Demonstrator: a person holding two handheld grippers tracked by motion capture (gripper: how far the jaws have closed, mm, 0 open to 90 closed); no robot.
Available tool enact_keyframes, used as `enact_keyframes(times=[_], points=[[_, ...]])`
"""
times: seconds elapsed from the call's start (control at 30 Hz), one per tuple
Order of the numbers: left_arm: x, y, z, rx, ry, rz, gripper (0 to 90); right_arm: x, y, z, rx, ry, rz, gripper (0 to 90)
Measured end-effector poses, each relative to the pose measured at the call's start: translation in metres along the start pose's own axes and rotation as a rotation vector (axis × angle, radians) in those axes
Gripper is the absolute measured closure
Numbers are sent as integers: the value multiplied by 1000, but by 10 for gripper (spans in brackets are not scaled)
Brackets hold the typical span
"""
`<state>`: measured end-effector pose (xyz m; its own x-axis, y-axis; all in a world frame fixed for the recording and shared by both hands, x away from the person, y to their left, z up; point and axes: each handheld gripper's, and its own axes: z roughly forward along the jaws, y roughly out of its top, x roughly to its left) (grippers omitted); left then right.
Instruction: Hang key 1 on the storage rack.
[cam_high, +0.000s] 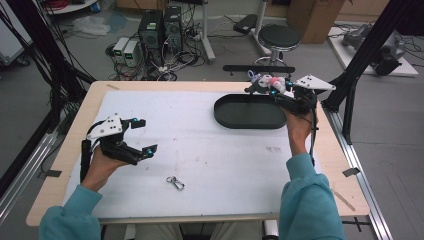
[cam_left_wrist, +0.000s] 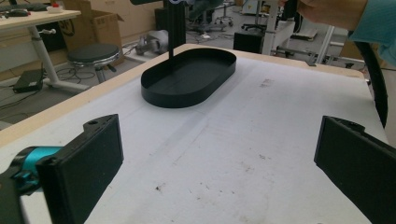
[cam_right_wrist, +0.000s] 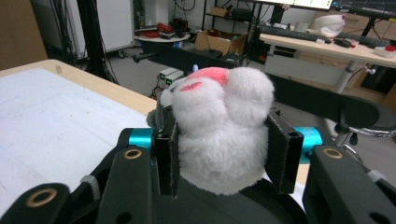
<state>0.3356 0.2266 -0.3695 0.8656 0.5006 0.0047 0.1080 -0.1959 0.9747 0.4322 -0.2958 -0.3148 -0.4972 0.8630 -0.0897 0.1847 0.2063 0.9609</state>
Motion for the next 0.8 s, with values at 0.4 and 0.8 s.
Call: enact_keyframes(times=[0.4,0.8], points=[[1,0,-2,-2,5,-2,17,4,-18,16,25,21,31,546],[1,0,-3,-5,4,-5,17,8,-26,36,47,23,55,543]])
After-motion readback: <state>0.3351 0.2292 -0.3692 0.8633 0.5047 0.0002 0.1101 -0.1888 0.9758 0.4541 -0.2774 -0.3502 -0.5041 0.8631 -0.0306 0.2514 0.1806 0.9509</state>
